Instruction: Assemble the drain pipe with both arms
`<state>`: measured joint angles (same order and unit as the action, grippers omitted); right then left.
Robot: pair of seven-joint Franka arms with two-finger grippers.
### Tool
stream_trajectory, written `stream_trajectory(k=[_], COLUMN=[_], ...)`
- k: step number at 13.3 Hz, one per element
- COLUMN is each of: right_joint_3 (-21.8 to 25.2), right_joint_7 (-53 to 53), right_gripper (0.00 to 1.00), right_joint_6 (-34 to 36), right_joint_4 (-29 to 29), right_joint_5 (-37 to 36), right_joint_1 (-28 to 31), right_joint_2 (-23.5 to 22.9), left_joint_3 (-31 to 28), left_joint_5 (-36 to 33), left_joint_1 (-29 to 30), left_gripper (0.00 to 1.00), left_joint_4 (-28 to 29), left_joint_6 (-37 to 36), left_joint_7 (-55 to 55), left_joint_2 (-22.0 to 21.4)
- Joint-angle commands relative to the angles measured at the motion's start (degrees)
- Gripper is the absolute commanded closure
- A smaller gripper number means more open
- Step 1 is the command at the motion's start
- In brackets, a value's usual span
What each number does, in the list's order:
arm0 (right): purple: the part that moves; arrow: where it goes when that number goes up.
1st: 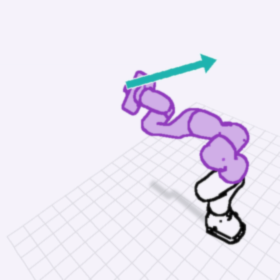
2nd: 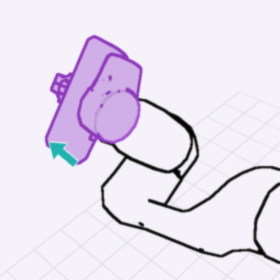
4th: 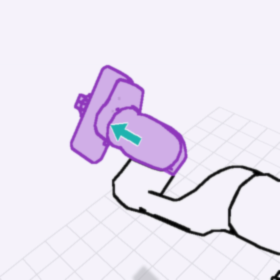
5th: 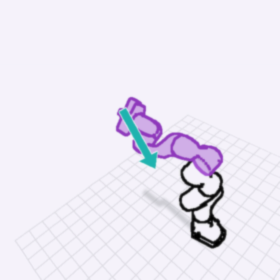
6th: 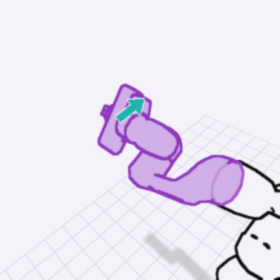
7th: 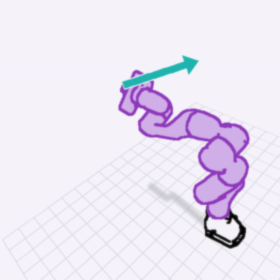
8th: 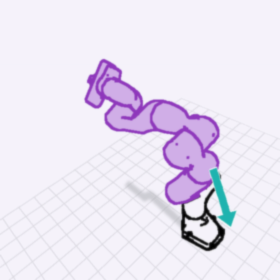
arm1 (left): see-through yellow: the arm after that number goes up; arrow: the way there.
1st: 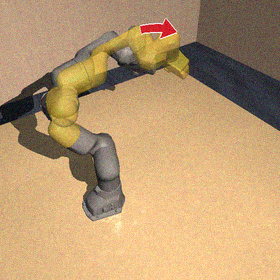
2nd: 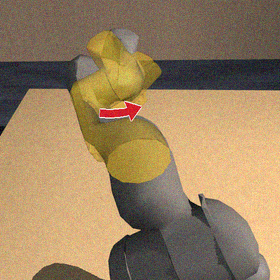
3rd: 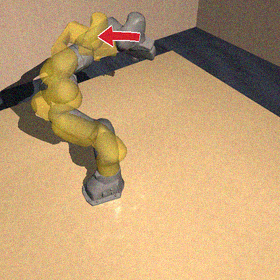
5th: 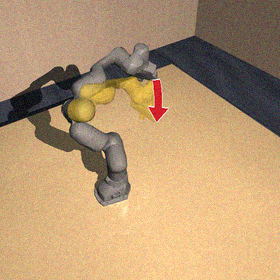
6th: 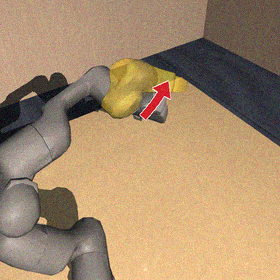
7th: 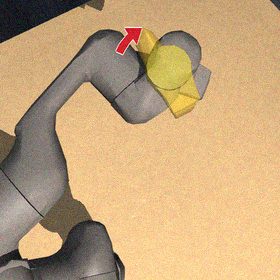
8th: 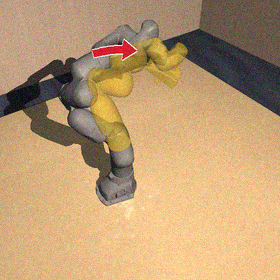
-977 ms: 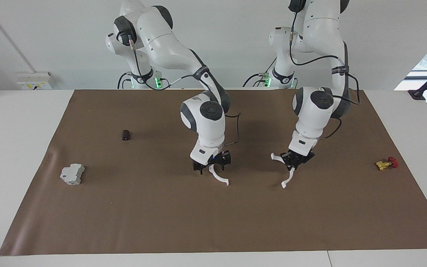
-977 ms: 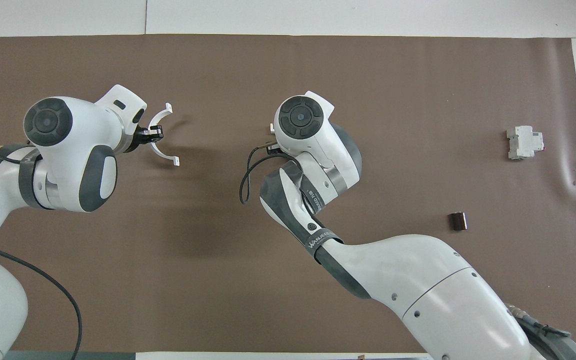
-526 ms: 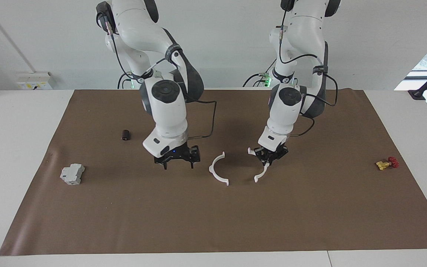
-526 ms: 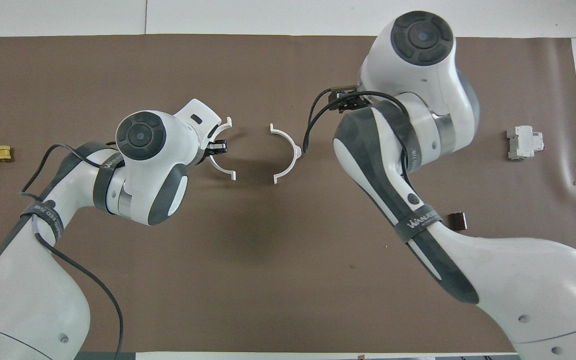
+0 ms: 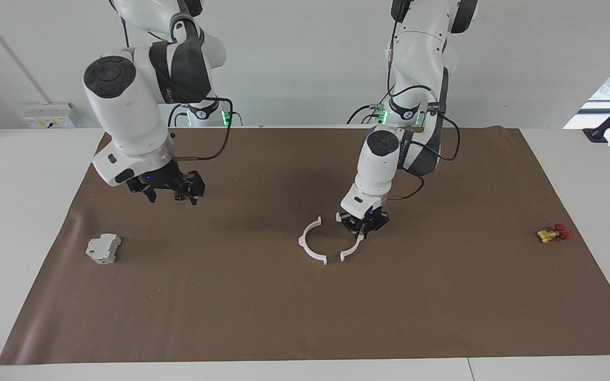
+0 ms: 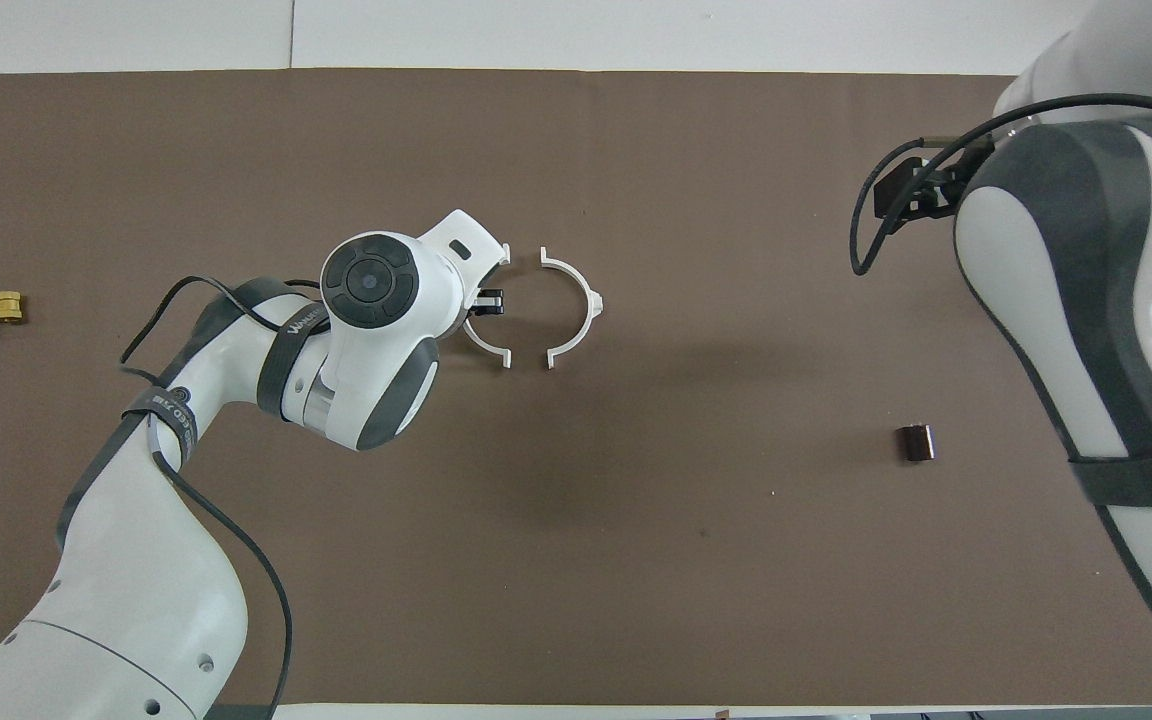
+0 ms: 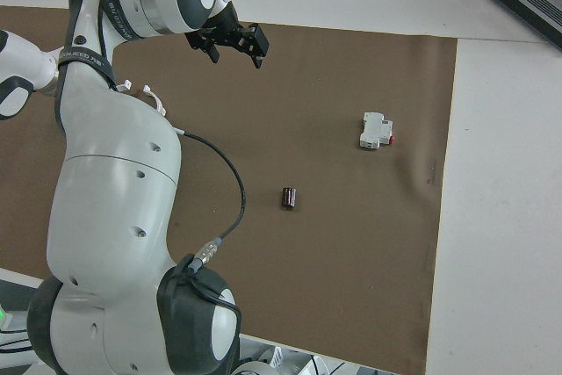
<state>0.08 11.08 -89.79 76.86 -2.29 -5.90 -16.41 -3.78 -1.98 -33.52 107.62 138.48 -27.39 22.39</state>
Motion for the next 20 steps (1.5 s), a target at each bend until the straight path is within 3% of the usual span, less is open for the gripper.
stream_trajectory(k=[1, 4, 12, 20], right_joint_3=[-0.26, 0.0, 3.52, 5.02], right_joint_7=[-3.59, -7.45, -9.23, -9.23], right_gripper=[0.0, 0.0, 0.0, 0.0], right_joint_6=[4.18, 8.58, 3.76, 1.37], right_joint_4=[-0.67, 2.75, 14.62, 16.92], right_joint_5=[1.49, 1.23, 0.97, 1.06], right_joint_1=[3.52, 5.81, 2.48, 1.07], right_joint_2=[2.6, 7.52, 14.56, 15.45], left_joint_3=[-0.79, -0.79, -0.7, -0.7], left_joint_5=[-1.44, -1.44, -1.53, -1.44], left_joint_1=[-1.8, -1.9, -2.25, -2.95], left_gripper=[1.0, 1.0, 1.0, 1.0], left_joint_4=[-2.85, -3.03, -2.94, -3.03], left_joint_6=[-0.67, -0.58, 1.35, 1.35], left_joint_7=[-2.49, -2.85, -3.63, -8.73], left_joint_2=[2.56, 2.75, 2.92, 3.27])
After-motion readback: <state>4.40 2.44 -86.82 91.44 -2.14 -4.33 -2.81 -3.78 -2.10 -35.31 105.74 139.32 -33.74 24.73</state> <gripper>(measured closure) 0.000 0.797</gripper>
